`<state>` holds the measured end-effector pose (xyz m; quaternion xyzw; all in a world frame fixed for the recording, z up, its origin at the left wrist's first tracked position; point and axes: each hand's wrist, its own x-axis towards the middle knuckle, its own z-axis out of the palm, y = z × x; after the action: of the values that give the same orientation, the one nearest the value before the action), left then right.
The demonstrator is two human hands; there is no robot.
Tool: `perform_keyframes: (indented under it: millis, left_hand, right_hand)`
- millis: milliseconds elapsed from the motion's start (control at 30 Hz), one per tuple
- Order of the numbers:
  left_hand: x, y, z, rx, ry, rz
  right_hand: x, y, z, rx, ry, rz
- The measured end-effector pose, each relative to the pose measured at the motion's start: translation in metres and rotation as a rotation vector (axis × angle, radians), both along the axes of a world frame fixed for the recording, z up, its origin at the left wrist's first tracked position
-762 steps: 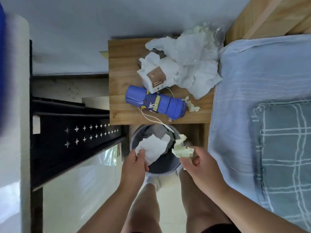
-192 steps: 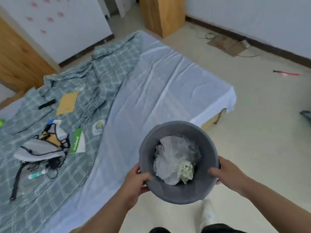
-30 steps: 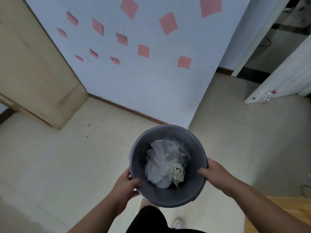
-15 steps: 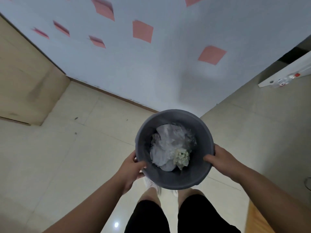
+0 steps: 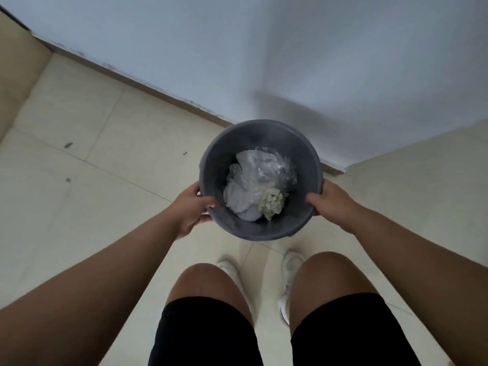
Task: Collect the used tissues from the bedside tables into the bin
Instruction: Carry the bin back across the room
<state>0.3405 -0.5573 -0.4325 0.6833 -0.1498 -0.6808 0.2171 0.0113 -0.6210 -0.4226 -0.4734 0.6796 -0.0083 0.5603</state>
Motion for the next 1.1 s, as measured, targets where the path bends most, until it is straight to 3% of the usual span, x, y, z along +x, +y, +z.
perform_keyframes:
  millis: [267,433,567,733,1100]
  left_hand:
    - [0.009,-0.065,-0.107,-0.071,-0.038,-0.103]
    - [0.016,-0.068,-0.108,-0.077,-0.009,-0.077]
    - [0.008,-0.044,-0.078,-0.046,-0.039,-0.038]
    - [-0.003,-0.002,0.023,0.044,-0.105,0.017]
    - [0.010,0.130,0.381,-0.020,-0.164,0.161]
  right_hand:
    - [-0.001,-0.060,-0.116,-0.061,-0.004,0.080]
    - [-0.006,-0.063,-0.122,-0.048,-0.062,0.034]
    - [-0.013,-0.049,-0.087,0.016,-0.025,-0.044]
    - [-0.015,-0.021,0.017,0.058,0.076,-0.010]
    - [0.028,0.067,0.364,0.117,0.064,0.278]
